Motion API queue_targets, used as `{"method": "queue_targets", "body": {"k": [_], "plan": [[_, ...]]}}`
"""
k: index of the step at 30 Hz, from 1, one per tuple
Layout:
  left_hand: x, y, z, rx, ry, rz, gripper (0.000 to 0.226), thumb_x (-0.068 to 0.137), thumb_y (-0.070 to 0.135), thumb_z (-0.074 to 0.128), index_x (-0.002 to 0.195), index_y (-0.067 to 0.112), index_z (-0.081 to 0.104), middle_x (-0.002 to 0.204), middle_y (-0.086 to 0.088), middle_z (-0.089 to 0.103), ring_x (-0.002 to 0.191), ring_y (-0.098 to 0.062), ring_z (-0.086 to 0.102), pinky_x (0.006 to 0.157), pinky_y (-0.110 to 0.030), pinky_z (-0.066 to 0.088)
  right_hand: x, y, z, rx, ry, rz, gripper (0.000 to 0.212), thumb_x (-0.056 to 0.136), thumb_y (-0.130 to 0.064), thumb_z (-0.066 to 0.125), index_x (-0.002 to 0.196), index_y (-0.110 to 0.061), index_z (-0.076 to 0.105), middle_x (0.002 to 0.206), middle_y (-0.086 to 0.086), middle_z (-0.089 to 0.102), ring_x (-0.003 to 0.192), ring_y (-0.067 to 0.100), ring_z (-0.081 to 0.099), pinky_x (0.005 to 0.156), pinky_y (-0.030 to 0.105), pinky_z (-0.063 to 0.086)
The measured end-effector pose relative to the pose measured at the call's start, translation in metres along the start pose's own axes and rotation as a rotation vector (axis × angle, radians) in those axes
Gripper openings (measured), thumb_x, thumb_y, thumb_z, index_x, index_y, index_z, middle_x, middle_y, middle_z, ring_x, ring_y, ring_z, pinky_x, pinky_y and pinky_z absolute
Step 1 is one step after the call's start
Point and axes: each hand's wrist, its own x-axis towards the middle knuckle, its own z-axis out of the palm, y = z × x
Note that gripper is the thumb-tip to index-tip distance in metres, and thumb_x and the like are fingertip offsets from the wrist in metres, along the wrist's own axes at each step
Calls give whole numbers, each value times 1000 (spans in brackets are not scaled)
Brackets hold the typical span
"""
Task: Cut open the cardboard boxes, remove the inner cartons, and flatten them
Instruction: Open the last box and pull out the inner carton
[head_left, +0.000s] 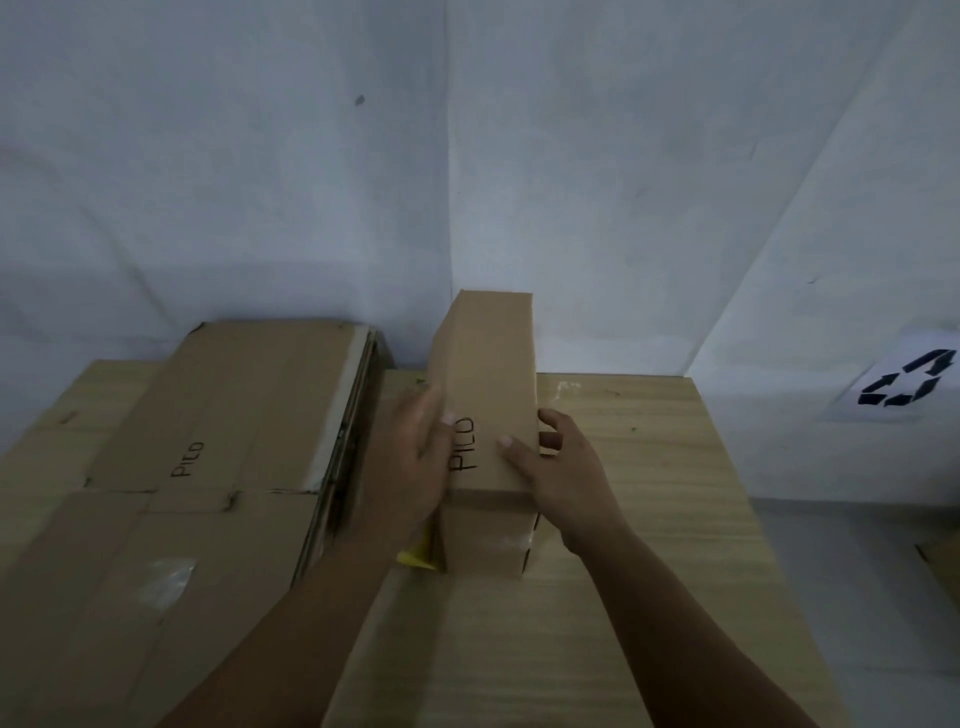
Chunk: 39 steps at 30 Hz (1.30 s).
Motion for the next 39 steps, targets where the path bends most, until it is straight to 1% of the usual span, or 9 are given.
{"method": "queue_targets", "body": {"k": [2,4,8,13,22,29,34,36,39], "plan": [[-7,17,13,180,-113,96,50,102,48,43,146,24,45,146,10,45,138,-14,40,112,-33,35,-5,5,-1,133,8,-23,23,101,-51,48,115,-47,66,111,-15,70,101,5,66,87,36,58],[-17,37,29,418,-278,29,69,97,66,33,154,27,29,161,0,28,150,-23,20,121,-46,19,-5,14,-2,234,29,17,33,106,-46,38,97,-48,70,102,-18,74,100,4,68,85,31,57],[-22,36,43,701,-362,-117,103,77,87,40,155,30,5,166,-5,-1,151,-39,-8,118,-62,13,-6,45,2,116,3,101,25,105,-22,43,104,-36,63,92,-16,70,92,5,66,71,19,51],[-8,20,13,447,-282,-141,95,67,65,63,148,32,25,144,7,32,132,-24,35,99,-49,43,-16,93,16,-56,-55,232,45,99,-46,51,141,-29,54,133,-2,61,119,19,58,104,43,47],[-18,-53,14,-345,-198,-441,75,63,32,71,136,30,54,125,7,65,109,-11,64,82,-25,54,-13,109,-16,-210,165,125,61,92,-54,61,146,-31,44,136,12,51,121,30,51,97,37,43],[-38,-93,29,-279,-201,-473,38,98,11,55,130,31,59,115,12,70,106,-6,66,91,-29,51,-13,113,-16,-473,110,6,63,95,-55,53,152,-33,35,139,10,45,124,32,46,101,38,40],[-36,-112,35,-195,-257,-509,42,101,13,53,141,24,50,129,6,64,116,-13,61,107,-41,47,-22,119,-24,-395,111,-17,63,96,-48,58,153,-29,38,141,5,48,125,23,49,103,34,42],[-31,-114,37,-153,-269,-499,43,100,15,54,142,27,50,130,6,64,121,-16,59,107,-41,46,-32,132,-36,-290,198,-19,53,98,-45,58,147,-29,46,131,0,59,112,15,59,91,29,50],[-30,-112,38,-85,-283,-499,65,101,24,55,156,38,23,153,9,42,137,-14,44,115,-39,35,-51,160,-60,-393,325,82,40,101,-31,54,141,-25,54,122,3,63,108,18,59,78,26,43]]}}
